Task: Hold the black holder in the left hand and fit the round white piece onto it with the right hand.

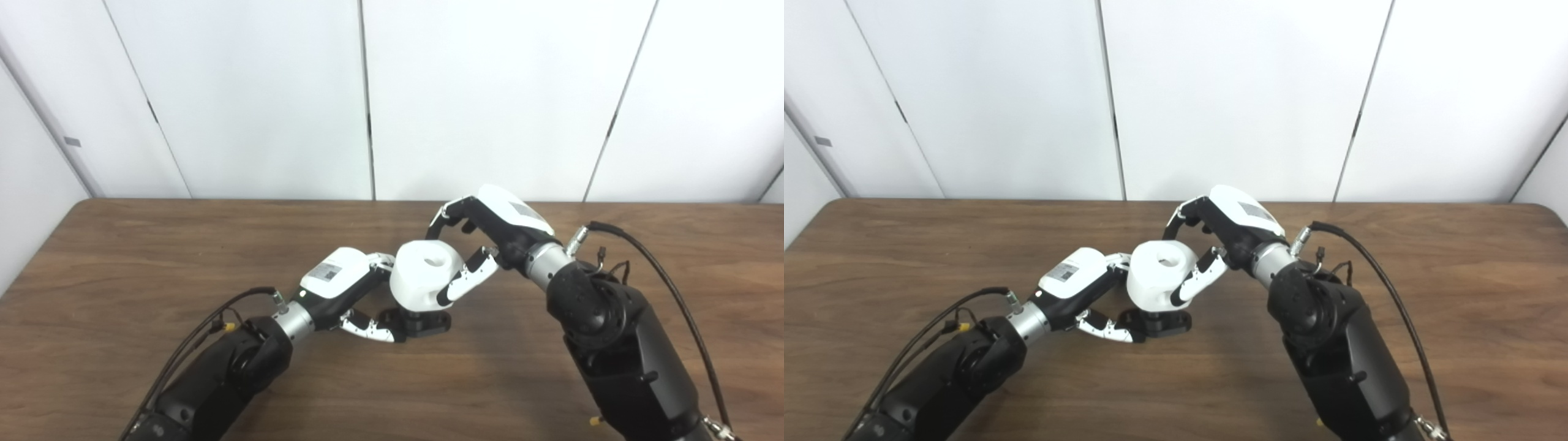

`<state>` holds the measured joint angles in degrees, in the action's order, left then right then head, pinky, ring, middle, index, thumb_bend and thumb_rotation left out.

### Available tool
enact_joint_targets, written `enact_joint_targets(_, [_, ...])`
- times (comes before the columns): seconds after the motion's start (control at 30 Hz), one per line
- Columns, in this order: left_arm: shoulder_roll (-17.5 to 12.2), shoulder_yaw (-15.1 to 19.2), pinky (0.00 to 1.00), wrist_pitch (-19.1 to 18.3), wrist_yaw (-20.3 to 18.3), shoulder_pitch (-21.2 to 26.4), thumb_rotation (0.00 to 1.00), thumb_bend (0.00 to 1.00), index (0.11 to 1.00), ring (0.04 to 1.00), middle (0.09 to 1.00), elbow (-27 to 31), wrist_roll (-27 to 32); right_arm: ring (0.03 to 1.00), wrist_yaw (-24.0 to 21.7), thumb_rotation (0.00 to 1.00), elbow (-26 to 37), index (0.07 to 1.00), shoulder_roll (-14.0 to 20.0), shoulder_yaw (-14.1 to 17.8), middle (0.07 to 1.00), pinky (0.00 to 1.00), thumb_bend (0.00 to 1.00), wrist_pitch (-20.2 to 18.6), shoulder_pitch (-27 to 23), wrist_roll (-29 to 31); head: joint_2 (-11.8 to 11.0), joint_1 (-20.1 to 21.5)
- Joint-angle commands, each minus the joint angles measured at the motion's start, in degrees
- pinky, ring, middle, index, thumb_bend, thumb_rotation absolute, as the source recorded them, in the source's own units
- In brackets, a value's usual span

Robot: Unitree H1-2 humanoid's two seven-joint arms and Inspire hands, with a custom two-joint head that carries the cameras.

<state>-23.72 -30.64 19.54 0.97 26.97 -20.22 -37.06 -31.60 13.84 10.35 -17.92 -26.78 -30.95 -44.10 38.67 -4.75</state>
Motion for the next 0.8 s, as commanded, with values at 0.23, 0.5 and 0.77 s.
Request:
enact_joint_targets(0.23, [-0.37, -1.50, 0.69, -1.64, -4.43, -1.88, 0.08, 0.52, 0.484, 0.840, 0.824, -1.42, -3.00, 0.763, 2.79, 0.13, -0.67, 0.481, -0.99, 0.32, 0.747, 0.71, 0.52, 1.07, -2.98, 1.61, 0.19, 0.02])
enact_joint_targets(0.5, [-0.31, -1.38, 0.69, -1.46, -4.12, -1.98, 0.08, 0.52, 0.484, 0.838, 0.821, -1.18, -3.09, 0.764, 4.07, 0.13, -2.60, 0.481, -0.55, -0.40, 0.754, 0.70, 0.52, 1.70, -3.28, 2.59, 0.27, -0.18])
enact_joint_targets(0.77, [-0.43, -1.25, 0.70, -2.64, -5.55, -2.31, 0.08, 0.52, 0.484, 0.844, 0.827, 0.22, -2.74, 0.772, 5.13, 0.13, -4.03, 0.481, -0.33, -1.15, 0.754, 0.70, 0.52, 2.17, -3.22, 3.24, 0.55, -0.19])
